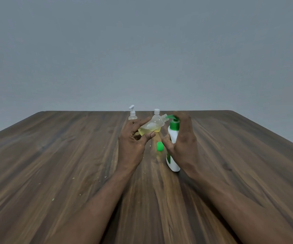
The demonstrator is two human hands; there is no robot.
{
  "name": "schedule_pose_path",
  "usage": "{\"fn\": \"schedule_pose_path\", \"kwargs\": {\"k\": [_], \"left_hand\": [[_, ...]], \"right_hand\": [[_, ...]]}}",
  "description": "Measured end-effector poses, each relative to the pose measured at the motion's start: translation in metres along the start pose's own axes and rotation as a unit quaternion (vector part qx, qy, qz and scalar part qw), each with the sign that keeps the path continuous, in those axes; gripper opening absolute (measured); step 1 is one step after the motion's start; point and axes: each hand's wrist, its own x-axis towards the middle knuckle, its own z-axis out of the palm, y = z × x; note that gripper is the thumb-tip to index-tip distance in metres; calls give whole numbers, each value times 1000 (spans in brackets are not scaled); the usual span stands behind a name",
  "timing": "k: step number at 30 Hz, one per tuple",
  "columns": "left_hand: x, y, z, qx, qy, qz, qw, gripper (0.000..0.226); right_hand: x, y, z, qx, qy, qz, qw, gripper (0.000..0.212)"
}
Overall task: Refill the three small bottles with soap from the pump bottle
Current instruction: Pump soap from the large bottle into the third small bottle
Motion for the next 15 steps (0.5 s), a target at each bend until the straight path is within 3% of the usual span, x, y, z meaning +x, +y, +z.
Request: {"fn": "schedule_pose_path", "kwargs": {"k": [8,15], "left_hand": [[0,-1,0,0,-4,-3,1000,53],[-1,0,0,11,-4,-3,1000,49]], "right_hand": [[2,-2,-3,-9,-20,-1,1000,81],[1,0,-2,4,-6,4,1000,73]]}}
